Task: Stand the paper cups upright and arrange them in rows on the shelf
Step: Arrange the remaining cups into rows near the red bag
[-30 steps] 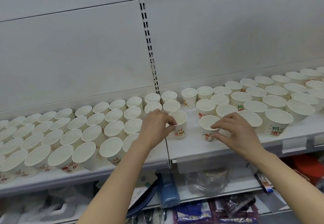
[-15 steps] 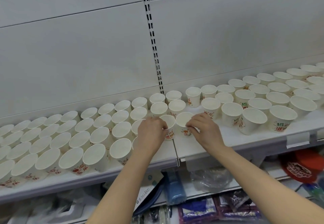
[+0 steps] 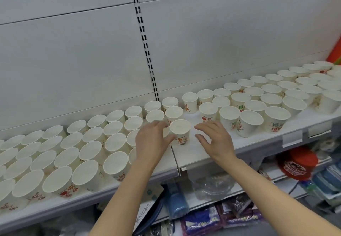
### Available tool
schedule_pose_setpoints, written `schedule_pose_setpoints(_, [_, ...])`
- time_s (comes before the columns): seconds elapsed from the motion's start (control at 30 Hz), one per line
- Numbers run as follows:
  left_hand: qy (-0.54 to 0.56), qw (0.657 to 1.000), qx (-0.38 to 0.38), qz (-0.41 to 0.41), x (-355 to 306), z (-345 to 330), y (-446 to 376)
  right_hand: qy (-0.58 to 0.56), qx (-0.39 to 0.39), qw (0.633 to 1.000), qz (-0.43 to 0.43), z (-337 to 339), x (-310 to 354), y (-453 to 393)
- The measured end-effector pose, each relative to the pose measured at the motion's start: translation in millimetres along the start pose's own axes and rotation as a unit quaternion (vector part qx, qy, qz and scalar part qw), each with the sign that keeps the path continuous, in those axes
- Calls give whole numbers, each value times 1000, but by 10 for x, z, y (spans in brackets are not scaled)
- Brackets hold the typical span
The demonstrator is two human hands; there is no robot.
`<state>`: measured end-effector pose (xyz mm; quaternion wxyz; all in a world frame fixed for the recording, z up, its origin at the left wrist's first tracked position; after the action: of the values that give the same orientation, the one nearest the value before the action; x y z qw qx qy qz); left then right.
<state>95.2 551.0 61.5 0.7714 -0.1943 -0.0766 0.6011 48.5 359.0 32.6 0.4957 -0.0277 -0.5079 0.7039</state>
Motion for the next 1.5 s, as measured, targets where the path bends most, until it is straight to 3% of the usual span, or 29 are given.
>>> schedule_pose_setpoints(0.27, [-28, 988, 51, -141, -1150, -316, -502, 106, -97, 989, -28, 1117, -585, 140])
schedule_pose_setpoints(0.47, [-130, 979, 57, -147, -1429, -695, -933, 148, -35, 986, -73, 1370, -1006, 97])
schedule_pose_setpoints(0.6, [-115, 984, 22, -138, -1404, -652, -983, 128, 6, 989, -72, 1369, -1169, 115])
schedule_pose_setpoints(0.77, [25, 996, -61, -68, -1083, -65, -719, 117, 37, 990, -69, 1358, -1189, 36])
schedule_pose_setpoints(0.93, [118, 986, -118, 9, -472, 524, -66, 72, -32, 997, -2, 1546, -630, 27])
schedule_pose_setpoints(1.0, [122, 987, -102, 11, -301, 573, 185, 29, -48, 998, 18, 1439, -312, 44])
schedule_pose_setpoints(1.17, [68, 996, -63, -4, -157, 443, 620, -70, 2, 996, 51, 699, 220, 134])
schedule_pose_setpoints(1.5, [-30, 997, -71, -15, -86, 198, 834, -56, 39, 996, 50, 61, 451, 234])
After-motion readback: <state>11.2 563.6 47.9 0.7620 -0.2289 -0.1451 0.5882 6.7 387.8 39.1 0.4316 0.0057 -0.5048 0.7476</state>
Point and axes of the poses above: each hand's wrist, its own y-axis away from the middle knuckle, its own z-axis out of the back of the hand, x = y × z, the point moved 10 cm from there along -y, towards the middle knuckle, and after that the axes turned 11 degrees about -y, right-handed, at the moved point
